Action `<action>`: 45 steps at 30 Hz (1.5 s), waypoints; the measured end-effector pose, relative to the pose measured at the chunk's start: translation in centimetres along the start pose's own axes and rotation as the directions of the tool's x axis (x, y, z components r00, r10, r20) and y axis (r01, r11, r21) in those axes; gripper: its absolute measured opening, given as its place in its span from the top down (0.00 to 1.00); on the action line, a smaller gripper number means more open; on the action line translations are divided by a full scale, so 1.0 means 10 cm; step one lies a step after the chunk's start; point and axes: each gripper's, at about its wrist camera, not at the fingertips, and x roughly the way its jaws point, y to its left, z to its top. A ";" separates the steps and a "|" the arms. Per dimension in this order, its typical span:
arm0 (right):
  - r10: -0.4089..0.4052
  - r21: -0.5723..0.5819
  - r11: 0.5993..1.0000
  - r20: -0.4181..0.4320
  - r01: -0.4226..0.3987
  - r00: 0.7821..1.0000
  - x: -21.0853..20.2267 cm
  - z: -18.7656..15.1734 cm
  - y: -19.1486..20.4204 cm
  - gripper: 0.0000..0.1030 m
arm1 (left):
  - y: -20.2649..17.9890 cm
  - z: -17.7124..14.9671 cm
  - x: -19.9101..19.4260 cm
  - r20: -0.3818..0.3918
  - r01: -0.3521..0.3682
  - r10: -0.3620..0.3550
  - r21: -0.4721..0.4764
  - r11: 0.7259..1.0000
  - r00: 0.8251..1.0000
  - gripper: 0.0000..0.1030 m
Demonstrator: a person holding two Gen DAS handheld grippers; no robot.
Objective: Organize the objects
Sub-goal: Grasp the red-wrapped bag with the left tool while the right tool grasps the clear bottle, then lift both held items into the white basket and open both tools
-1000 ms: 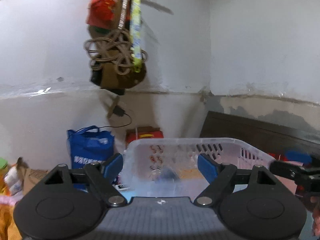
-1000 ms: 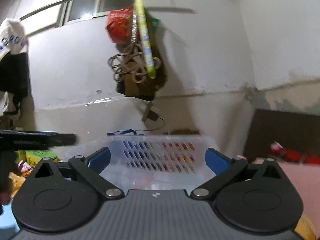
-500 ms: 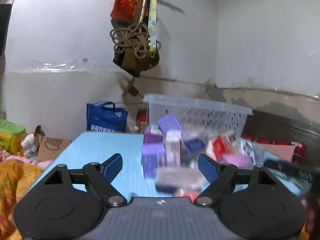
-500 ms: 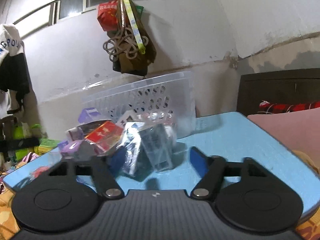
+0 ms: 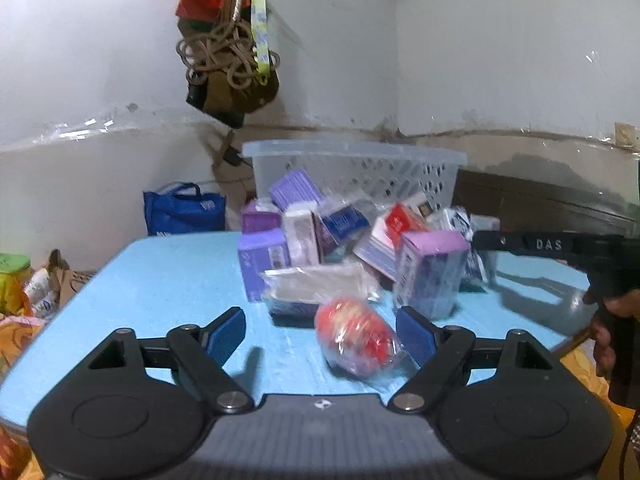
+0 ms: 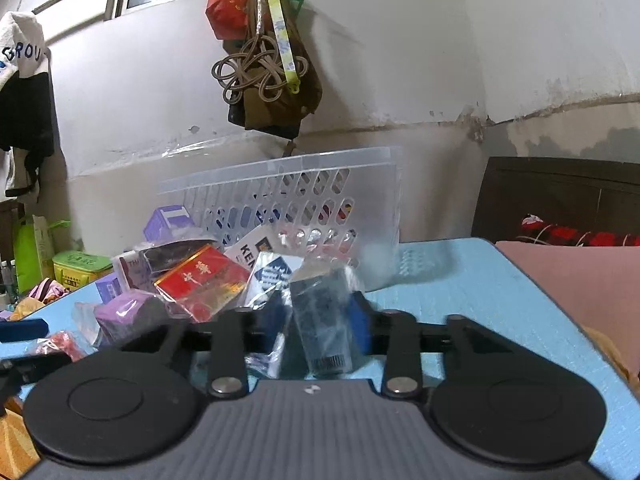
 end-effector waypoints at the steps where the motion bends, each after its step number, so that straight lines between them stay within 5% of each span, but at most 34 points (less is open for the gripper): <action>1: -0.004 -0.001 1.000 0.001 0.004 1.000 0.00 0.00 0.01 0.66 | -0.02 -0.02 0.02 -0.011 0.000 0.000 0.003 1.000 1.000 0.20; 9: -0.017 -0.029 0.999 -0.008 0.016 1.000 0.04 0.04 0.04 0.63 | -0.04 -0.07 0.06 -0.033 0.016 -0.016 -0.005 1.000 0.999 0.57; 45: -0.024 0.043 0.999 0.040 0.022 0.999 -0.34 0.08 -0.13 0.68 | 0.32 0.16 -0.15 0.053 -0.088 0.089 -0.028 0.996 0.995 0.60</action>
